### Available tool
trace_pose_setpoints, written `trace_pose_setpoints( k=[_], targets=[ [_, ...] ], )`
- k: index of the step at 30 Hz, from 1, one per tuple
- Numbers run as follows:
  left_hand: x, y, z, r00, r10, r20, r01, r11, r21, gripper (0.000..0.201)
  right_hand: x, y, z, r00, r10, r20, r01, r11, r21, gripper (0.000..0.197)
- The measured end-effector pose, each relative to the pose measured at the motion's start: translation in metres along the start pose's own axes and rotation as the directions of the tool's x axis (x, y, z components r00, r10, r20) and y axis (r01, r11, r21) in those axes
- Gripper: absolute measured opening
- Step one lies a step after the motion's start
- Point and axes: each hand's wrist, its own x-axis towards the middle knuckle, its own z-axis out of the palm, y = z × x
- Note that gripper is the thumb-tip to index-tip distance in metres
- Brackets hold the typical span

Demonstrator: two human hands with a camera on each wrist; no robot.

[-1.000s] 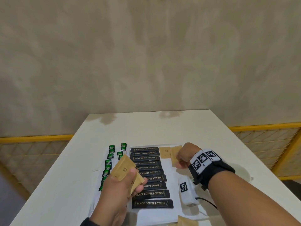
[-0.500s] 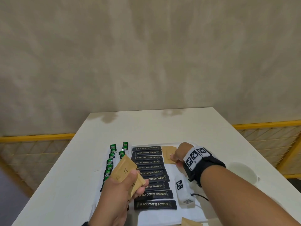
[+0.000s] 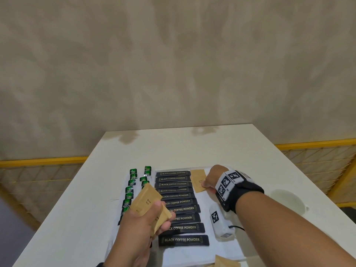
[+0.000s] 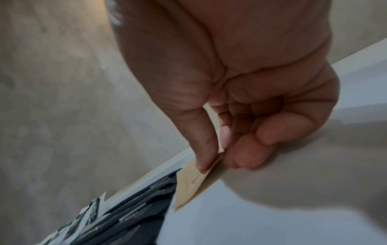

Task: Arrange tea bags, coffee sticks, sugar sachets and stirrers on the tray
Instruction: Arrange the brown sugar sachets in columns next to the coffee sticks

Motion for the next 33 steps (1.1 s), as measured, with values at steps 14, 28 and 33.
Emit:
trace_pose_setpoints(
  k=[14,28,33],
  targets=[
    [-0.001,-0.001,0.000,1.000,-0.018,0.015,0.018,1.000,0.000,0.021,0.000,0.016,0.016,0.992,-0.109,-0.060,0.124,0.898,0.421,0.022],
    [0.001,0.007,0.014,0.987,-0.119,0.104,0.145,0.946,-0.289,0.018,-0.077,-0.012,-0.024,0.815,-0.518,0.260,0.277,0.743,0.610,0.021],
    [0.007,-0.001,0.017,1.000,-0.014,0.025,0.020,0.971,-0.240,0.020,-0.093,-0.008,-0.018,0.709,-0.611,0.352,0.329,0.728,0.601,0.016]
  ],
)
